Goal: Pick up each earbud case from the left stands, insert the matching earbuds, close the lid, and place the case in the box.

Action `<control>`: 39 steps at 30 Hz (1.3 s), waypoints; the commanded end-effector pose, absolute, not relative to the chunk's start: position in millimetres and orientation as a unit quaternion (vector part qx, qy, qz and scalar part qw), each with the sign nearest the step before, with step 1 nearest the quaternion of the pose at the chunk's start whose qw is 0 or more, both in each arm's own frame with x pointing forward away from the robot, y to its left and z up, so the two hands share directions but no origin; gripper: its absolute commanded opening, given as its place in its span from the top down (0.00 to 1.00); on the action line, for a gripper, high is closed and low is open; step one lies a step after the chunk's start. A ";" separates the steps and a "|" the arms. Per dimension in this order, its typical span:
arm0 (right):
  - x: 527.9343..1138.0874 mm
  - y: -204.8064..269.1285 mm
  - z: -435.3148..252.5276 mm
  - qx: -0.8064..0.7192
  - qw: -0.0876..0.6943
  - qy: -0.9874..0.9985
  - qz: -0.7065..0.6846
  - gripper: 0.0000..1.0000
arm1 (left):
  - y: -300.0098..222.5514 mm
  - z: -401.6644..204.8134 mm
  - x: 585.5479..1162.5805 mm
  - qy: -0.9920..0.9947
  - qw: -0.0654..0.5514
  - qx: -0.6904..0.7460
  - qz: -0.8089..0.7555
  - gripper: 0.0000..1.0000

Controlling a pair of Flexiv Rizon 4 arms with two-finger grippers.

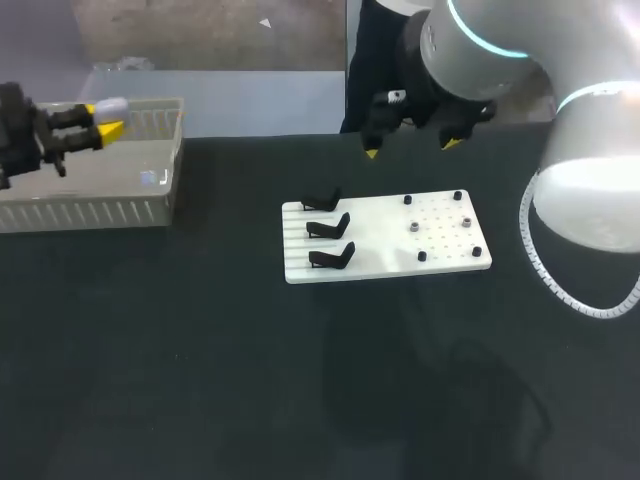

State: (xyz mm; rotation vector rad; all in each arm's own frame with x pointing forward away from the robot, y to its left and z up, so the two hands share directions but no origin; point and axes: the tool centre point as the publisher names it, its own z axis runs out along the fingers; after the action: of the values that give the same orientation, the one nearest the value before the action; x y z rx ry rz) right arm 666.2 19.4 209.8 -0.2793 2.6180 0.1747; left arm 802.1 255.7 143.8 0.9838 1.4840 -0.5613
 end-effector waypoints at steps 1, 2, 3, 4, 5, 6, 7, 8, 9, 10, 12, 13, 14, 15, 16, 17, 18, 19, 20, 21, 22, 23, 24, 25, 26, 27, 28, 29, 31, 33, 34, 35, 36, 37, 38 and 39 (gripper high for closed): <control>658.9 21.7 208.9 -0.100 0.264 0.957 0.065 0.00 | 264.2 126.6 812.4 0.643 0.590 0.420 -0.251 1.00; 657.8 23.0 208.3 -0.100 0.264 0.957 0.066 0.00 | 265.7 122.0 815.2 0.647 0.585 0.420 -0.250 1.00; 656.8 25.0 207.1 -0.099 0.260 0.958 0.065 0.00 | 267.3 116.3 818.8 0.652 0.581 0.419 -0.249 1.00; 656.4 26.1 206.4 -0.099 0.259 0.958 0.065 0.00 | 268.3 112.2 820.7 0.653 0.579 0.416 -0.255 1.00; 655.9 27.3 206.0 -0.100 0.258 0.959 0.064 0.00 | 269.5 108.5 822.3 0.657 0.577 0.412 -0.257 1.00; 655.7 27.9 205.9 -0.100 0.258 0.959 0.064 0.00 | 270.0 106.3 823.1 0.659 0.575 0.411 -0.257 1.00; 654.9 28.8 205.8 -0.100 0.257 0.959 0.064 0.00 | 271.1 101.6 824.4 0.664 0.572 0.408 -0.257 1.00; 654.5 29.1 206.0 -0.100 0.257 0.959 0.063 0.00 | 271.7 99.3 825.1 0.666 0.571 0.406 -0.256 1.00; 653.5 29.7 206.2 -0.099 0.257 0.959 0.065 0.00 | 272.5 95.5 826.4 0.670 0.567 0.405 -0.256 0.90; 653.0 30.1 206.1 -0.099 0.257 0.959 0.065 0.00 | 272.7 93.7 827.2 0.671 0.565 0.405 -0.259 0.84; 651.5 32.1 205.3 -0.103 0.258 0.958 0.067 0.00 | 273.2 89.1 829.0 0.678 0.554 0.405 -0.263 0.28; 651.3 32.4 205.0 -0.104 0.258 0.958 0.066 0.00 | 272.8 88.7 829.1 0.680 0.554 0.404 -0.260 0.00; 651.3 32.4 205.0 -0.104 0.258 0.958 0.066 0.00 | 273.2 88.3 829.5 0.682 0.554 0.402 -0.257 0.00; 651.1 32.0 205.0 -0.107 0.262 0.957 0.068 0.00 | 274.4 87.6 830.4 0.680 0.555 0.403 -0.259 0.00; 650.8 31.7 205.3 -0.108 0.264 0.956 0.068 0.00 | 274.8 87.9 830.4 0.681 0.556 0.402 -0.256 0.00; 650.3 31.2 206.1 -0.110 0.268 0.955 0.069 0.00 | 275.0 90.9 829.3 0.680 0.556 0.403 -0.255 0.00; 650.0 30.4 206.4 -0.111 0.271 0.953 0.070 0.00 | 274.4 94.0 828.0 0.679 0.558 0.404 -0.253 0.00; 650.1 29.1 206.5 -0.112 0.274 0.953 0.070 0.00 | 273.5 97.5 826.2 0.677 0.561 0.404 -0.252 0.00; 650.4 27.5 206.5 -0.115 0.278 0.951 0.073 0.00 | 271.3 101.5 823.4 0.675 0.561 0.408 -0.251 0.00; 650.6 25.9 206.3 -0.118 0.279 0.950 0.076 0.00 | 268.6 105.5 820.2 0.673 0.561 0.412 -0.250 0.00; 651.0 24.5 205.9 -0.119 0.279 0.950 0.078 0.00 | 265.0 109.7 816.0 0.674 0.558 0.417 -0.245 0.00; 651.5 23.4 205.4 -0.127 0.282 0.948 0.080 0.00 | 261.0 113.4 811.9 0.676 0.555 0.419 -0.242 0.00; 651.6 22.3 204.9 -0.133 0.285 0.946 0.081 0.00 | 256.1 117.7 806.4 0.674 0.556 0.419 -0.245 0.00; 652.1 21.2 204.5 -0.136 0.286 0.945 0.083 0.00 | 251.2 121.1 801.4 0.670 0.556 0.427 -0.245 0.00; 652.6 19.7 204.4 -0.143 0.290 0.942 0.086 0.00 | 246.1 123.8 796.6 0.674 0.550 0.430 -0.242 0.00; 652.7 18.2 204.4 -0.148 0.294 0.940 0.089 0.00 | 242.4 125.9 792.4 0.674 0.551 0.429 -0.242 0.00; 653.0 16.6 204.5 -0.149 0.297 0.939 0.093 0.00 | 238.4 127.9 788.3 0.673 0.550 0.431 -0.244 0.00; 653.0 14.8 204.5 -0.156 0.301 0.936 0.096 0.00 | 234.2 130.2 784.3 0.678 0.542 0.434 -0.241 0.00; 652.9 9.7 204.2 -0.167 0.308 0.931 0.104 0.00 | 226.1 135.5 774.2 0.675 0.542 0.436 -0.247 0.00; 652.4 4.5 203.4 -0.178 0.313 0.927 0.110 0.00 | 218.4 139.1 764.0 0.674 0.542 0.437 -0.247 0.00; 652.7 1.9 203.1 -0.180 0.313 0.925 0.115 0.00 | 215.2 139.8 759.6 0.678 0.536 0.439 -0.245 0.00; 652.2 -0.7 203.2 -0.188 0.317 0.922 0.121 0.00 | 211.2 140.5 754.7 0.680 0.533 0.441 -0.245 0.00; 651.9 -3.0 203.1 -0.189 0.318 0.921 0.125 0.00 | 207.2 141.7 749.1 0.679 0.533 0.441 -0.245 0.00; 652.1 -5.3 202.8 -0.191 0.319 0.920 0.127 0.00 | 203.2 143.3 742.5 0.679 0.534 0.440 -0.245 0.00; 652.4 -7.7 202.2 -0.197 0.320 0.917 0.130 0.00 | 199.2 144.6 736.8 0.682 0.533 0.437 -0.244 0.00; 653.0 -9.7 201.6 -0.199 0.320 0.917 0.132 0.00 | 195.7 145.7 731.6 0.685 0.532 0.436 -0.241 0.00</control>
State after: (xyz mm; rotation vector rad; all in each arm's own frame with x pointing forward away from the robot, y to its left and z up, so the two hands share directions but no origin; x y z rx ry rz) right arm 656.5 1.2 204.4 -0.5170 2.4457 0.3093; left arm 759.3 207.3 139.9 1.0763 1.6010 -0.6404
